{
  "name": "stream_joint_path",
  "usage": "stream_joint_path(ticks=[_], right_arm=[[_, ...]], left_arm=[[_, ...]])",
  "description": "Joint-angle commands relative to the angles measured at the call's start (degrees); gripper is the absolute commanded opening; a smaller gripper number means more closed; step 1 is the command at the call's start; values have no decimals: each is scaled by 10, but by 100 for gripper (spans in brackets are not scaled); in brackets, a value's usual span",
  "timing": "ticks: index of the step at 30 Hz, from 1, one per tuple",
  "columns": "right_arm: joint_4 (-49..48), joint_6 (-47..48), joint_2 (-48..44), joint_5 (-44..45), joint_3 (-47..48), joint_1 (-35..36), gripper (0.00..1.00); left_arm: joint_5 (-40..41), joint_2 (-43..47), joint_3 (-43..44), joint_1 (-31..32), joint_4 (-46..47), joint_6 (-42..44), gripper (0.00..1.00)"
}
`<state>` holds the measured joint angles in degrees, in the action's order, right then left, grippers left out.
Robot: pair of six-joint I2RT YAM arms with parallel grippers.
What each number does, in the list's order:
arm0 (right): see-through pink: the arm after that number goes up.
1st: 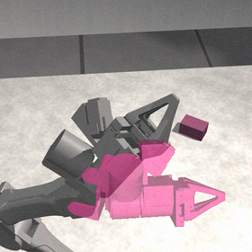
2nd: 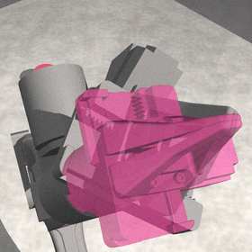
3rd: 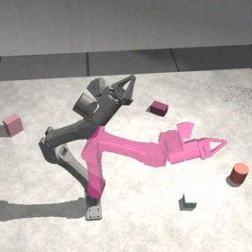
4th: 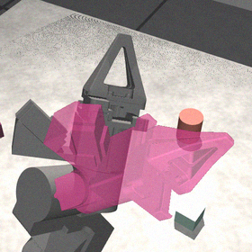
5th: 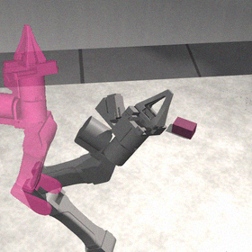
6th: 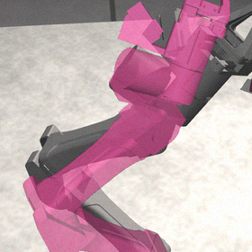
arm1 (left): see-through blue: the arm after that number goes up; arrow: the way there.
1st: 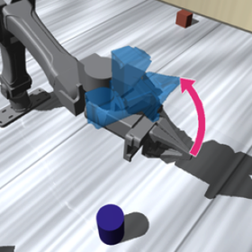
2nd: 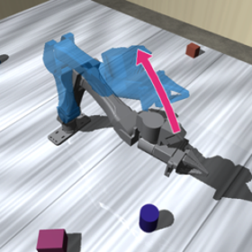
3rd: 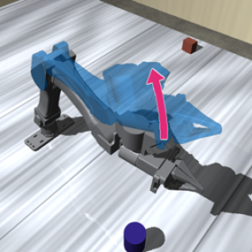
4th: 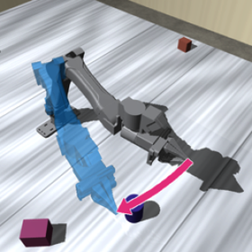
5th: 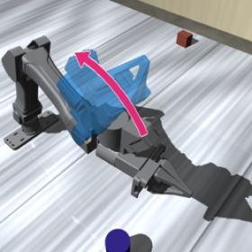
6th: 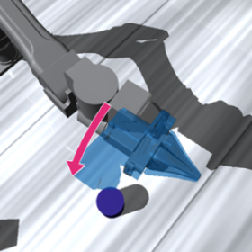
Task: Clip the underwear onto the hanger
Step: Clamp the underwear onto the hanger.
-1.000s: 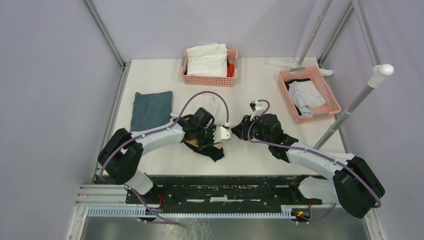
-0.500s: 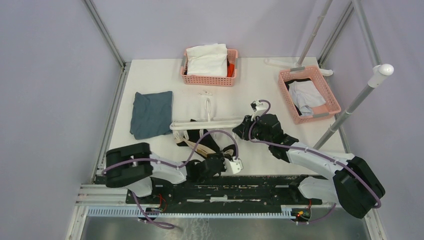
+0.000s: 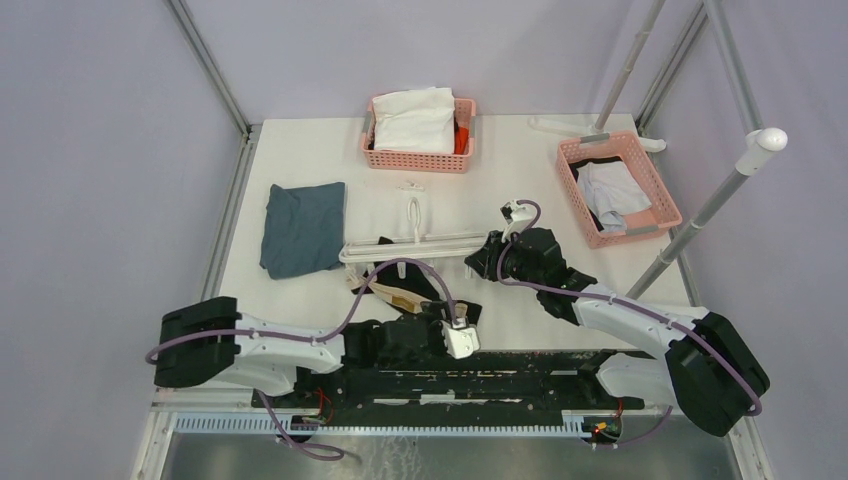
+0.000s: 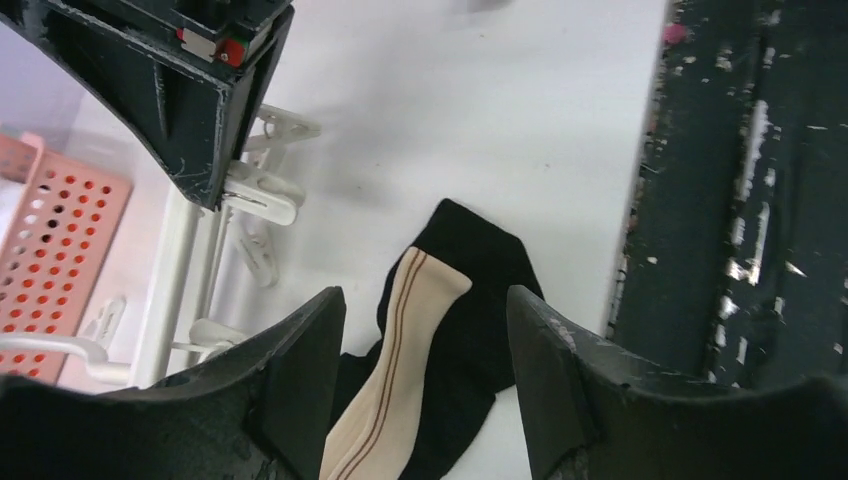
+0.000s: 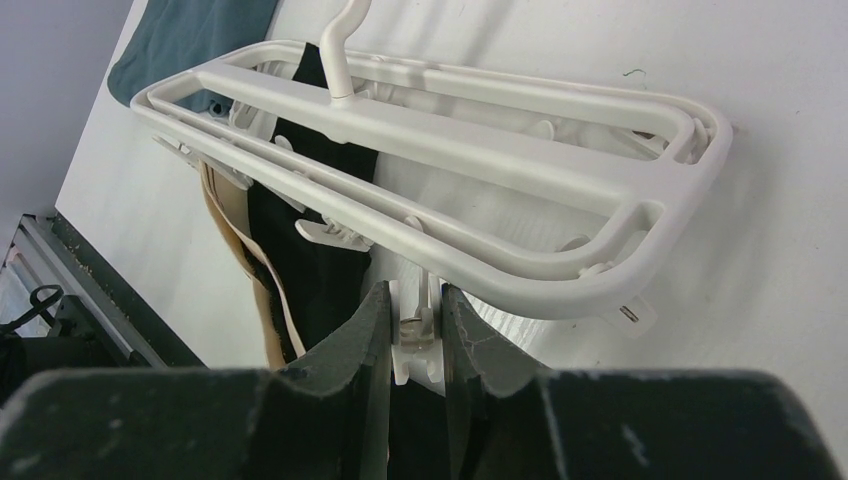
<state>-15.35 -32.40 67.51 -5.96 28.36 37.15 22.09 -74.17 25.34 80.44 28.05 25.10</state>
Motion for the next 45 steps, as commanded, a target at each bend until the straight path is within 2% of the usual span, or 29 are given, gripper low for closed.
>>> stream_joint_path(ticks=[1,4,7,11,15,17,25,31,35,39,41,45], right_arm=[[-29,9,-5,-2,11,3,9],[-29,10,-4,-4,12,4,8],[-29,10,-4,-5,13,3,9],[-31,9,0,-10,17,3,9],[-29,9,-2,-12,18,4,9],[-28,9,-2,-11,17,4,9],[-32,6,-4,-11,12,4,9],[-24,12,-13,-5,9,3,9],[-21,13,-15,-4,9,3,9],[-20,15,-17,-4,7,4,9],[-18,15,-18,-3,7,3,9],[-15,18,-22,0,6,4,9]], left_arm=[[-145,76,16,-35,-117,-46,67],[-271,126,27,-107,-172,-36,67],[-391,122,69,-179,-249,-9,69],[-441,62,123,-229,-351,69,69],[-501,10,154,-279,-397,107,59],[-528,-12,168,-299,-402,114,57],[-543,-71,217,-334,-414,151,57],[-574,-108,241,-338,-458,161,48],[-574,-128,256,-338,-496,173,47],[-570,-135,257,-338,-495,174,45],[-573,-135,260,-339,-494,174,39],[-573,-130,266,-338,-494,172,17]])
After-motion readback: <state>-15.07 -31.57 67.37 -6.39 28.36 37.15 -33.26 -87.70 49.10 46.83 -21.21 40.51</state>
